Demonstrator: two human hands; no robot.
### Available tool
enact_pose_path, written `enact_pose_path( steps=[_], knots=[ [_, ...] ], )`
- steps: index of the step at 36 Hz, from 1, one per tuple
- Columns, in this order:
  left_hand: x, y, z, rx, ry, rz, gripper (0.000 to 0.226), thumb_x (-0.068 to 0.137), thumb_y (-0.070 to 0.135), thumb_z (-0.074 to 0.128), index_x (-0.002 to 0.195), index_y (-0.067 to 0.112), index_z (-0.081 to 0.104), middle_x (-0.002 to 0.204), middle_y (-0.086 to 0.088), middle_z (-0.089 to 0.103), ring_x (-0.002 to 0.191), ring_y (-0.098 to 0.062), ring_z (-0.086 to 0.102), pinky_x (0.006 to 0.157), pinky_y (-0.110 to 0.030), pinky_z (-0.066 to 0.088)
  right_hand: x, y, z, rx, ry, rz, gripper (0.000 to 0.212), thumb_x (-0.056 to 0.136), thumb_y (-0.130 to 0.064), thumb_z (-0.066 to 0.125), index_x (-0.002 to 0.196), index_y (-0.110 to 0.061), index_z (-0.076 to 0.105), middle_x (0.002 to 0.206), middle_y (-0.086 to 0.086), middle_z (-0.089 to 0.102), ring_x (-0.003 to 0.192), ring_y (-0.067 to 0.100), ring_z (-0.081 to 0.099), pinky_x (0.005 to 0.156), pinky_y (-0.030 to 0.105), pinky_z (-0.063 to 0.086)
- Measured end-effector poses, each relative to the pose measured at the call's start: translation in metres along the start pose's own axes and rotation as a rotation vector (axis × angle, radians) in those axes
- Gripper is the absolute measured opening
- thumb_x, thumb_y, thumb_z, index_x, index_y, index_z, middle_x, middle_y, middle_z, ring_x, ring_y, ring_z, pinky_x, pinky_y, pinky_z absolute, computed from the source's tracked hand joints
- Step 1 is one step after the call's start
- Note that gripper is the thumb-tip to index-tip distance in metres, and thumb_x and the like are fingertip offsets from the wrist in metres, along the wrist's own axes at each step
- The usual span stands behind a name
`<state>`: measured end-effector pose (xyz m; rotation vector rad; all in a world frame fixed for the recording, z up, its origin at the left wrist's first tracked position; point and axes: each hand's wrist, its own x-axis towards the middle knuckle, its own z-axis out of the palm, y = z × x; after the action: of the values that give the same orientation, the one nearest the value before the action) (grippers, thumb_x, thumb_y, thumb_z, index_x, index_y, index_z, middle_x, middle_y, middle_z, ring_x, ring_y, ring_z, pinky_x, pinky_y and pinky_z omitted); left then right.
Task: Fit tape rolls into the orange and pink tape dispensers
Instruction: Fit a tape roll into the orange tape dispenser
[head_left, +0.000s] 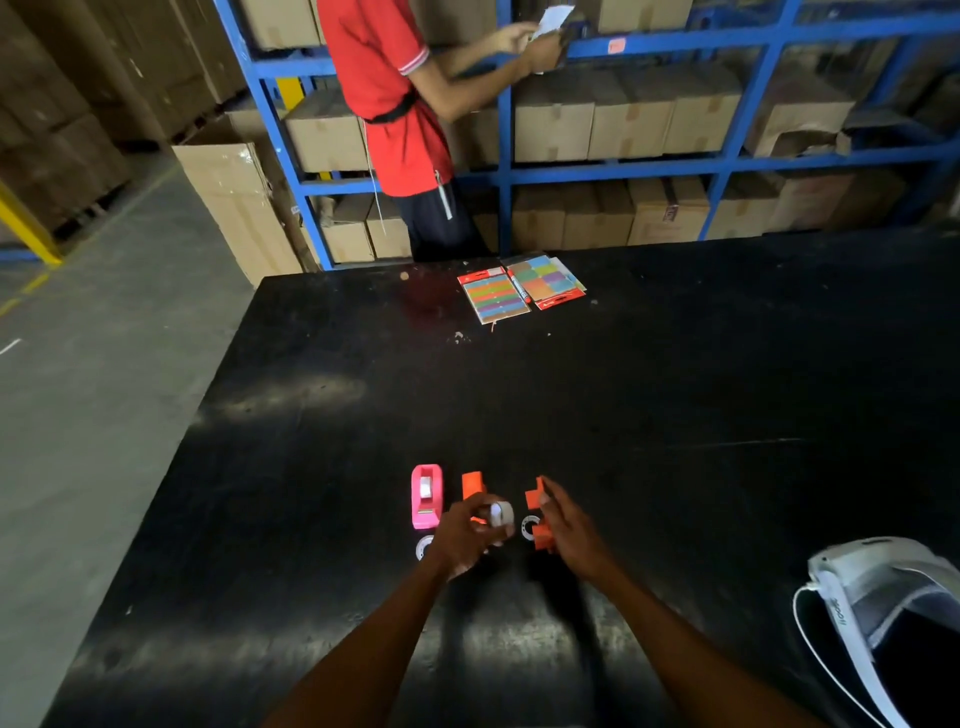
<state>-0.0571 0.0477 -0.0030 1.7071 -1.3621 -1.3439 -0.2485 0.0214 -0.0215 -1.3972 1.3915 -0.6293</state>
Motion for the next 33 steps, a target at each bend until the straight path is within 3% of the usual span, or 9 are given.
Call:
enact_pose_path(
  steps=[3, 6, 9, 12, 16, 21, 26, 29, 33],
  knots=[
    [-0.001, 0.002, 0.000, 0.066, -0.011, 0.024, 0.038, 0.082, 0.028, 0.076, 0.116, 0.015, 0.064, 0.103, -0.009, 0.071, 0.063, -0.006, 0.064, 0.052, -0.012, 0.048, -0.002, -0.006, -0.003, -0.008, -0.004, -0.016, 0.044, 0.104, -0.034, 0.037, 0.147, -0.024, 0.037, 0.132, -0.008, 0.051, 0.106, 0.000, 0.053, 0.084, 0.006, 0.038],
    [-0.004, 0.009, 0.000, 0.135, -0.039, 0.053, 0.032, 0.089, 0.035, 0.067, 0.115, 0.017, 0.065, 0.104, -0.001, 0.069, 0.070, -0.006, 0.063, 0.054, -0.009, 0.048, -0.001, -0.009, -0.005, 0.001, -0.028, -0.026, 0.045, 0.103, -0.037, 0.038, 0.147, -0.026, 0.037, 0.128, -0.009, 0.052, 0.094, -0.006, 0.056, 0.071, 0.002, 0.044],
    [-0.003, 0.009, -0.001, 0.169, -0.070, 0.042, 0.035, 0.088, 0.046, 0.064, 0.115, 0.023, 0.065, 0.105, -0.002, 0.071, 0.073, -0.017, 0.068, 0.061, -0.019, 0.056, 0.000, -0.009, -0.006, -0.035, -0.067, -0.043, 0.046, 0.101, -0.045, 0.038, 0.146, -0.034, 0.036, 0.134, -0.007, 0.054, 0.104, 0.002, 0.059, 0.086, 0.016, 0.049],
    [0.002, -0.002, -0.003, 0.214, -0.097, 0.014, 0.042, 0.077, 0.063, 0.065, 0.106, 0.033, 0.067, 0.097, 0.005, 0.072, 0.078, -0.015, 0.070, 0.078, -0.039, 0.060, -0.002, -0.011, -0.006, -0.074, -0.112, -0.074, 0.043, 0.102, -0.041, 0.040, 0.145, -0.036, 0.037, 0.129, -0.011, 0.058, 0.105, 0.003, 0.060, 0.084, 0.008, 0.047],
    [0.007, -0.006, -0.008, 0.271, -0.140, 0.022, 0.055, 0.064, 0.076, 0.069, 0.097, 0.032, 0.069, 0.087, 0.001, 0.071, 0.075, -0.018, 0.069, 0.075, -0.046, 0.061, 0.000, -0.006, -0.007, -0.154, -0.174, -0.143, 0.041, 0.102, -0.041, 0.042, 0.143, -0.043, 0.041, 0.140, -0.020, 0.050, 0.124, -0.005, 0.050, 0.104, 0.015, 0.038],
    [0.006, 0.006, -0.017, 0.205, -0.246, -0.029, 0.056, 0.063, 0.068, 0.078, 0.096, 0.023, 0.074, 0.095, -0.014, 0.072, 0.080, -0.025, 0.071, 0.074, -0.050, 0.061, -0.001, -0.009, -0.007, -0.176, -0.220, -0.148, 0.039, 0.103, -0.038, 0.042, 0.142, -0.042, 0.043, 0.129, -0.021, 0.060, 0.117, -0.007, 0.055, 0.101, 0.016, 0.042],
    [0.002, 0.020, -0.023, 0.061, -0.283, -0.112, 0.047, 0.070, 0.053, 0.080, 0.093, 0.012, 0.076, 0.098, -0.009, 0.076, 0.094, -0.027, 0.073, 0.087, -0.038, 0.060, 0.000, -0.011, -0.007, -0.187, -0.256, -0.190, 0.041, 0.102, -0.036, 0.044, 0.143, -0.037, 0.043, 0.140, -0.016, 0.051, 0.127, -0.006, 0.048, 0.105, 0.013, 0.037],
    [0.002, 0.024, -0.026, -0.068, -0.279, -0.152, 0.047, 0.070, 0.042, 0.083, 0.093, 0.003, 0.074, 0.097, -0.013, 0.077, 0.097, -0.025, 0.074, 0.093, -0.041, 0.058, -0.001, -0.011, -0.006, -0.168, -0.266, -0.199, 0.042, 0.102, -0.037, 0.045, 0.143, -0.034, 0.044, 0.143, -0.016, 0.048, 0.130, -0.006, 0.044, 0.107, 0.012, 0.034],
    [0.002, 0.030, -0.029, -0.214, -0.215, -0.180, 0.022, 0.081, 0.019, 0.079, 0.091, 0.004, 0.067, 0.110, -0.025, 0.071, 0.098, -0.034, 0.073, 0.084, -0.039, 0.062, -0.004, -0.014, -0.005, -0.144, -0.271, -0.204, 0.042, 0.101, -0.037, 0.046, 0.143, -0.032, 0.044, 0.143, -0.018, 0.047, 0.129, -0.011, 0.043, 0.105, 0.007, 0.032]
  ],
)
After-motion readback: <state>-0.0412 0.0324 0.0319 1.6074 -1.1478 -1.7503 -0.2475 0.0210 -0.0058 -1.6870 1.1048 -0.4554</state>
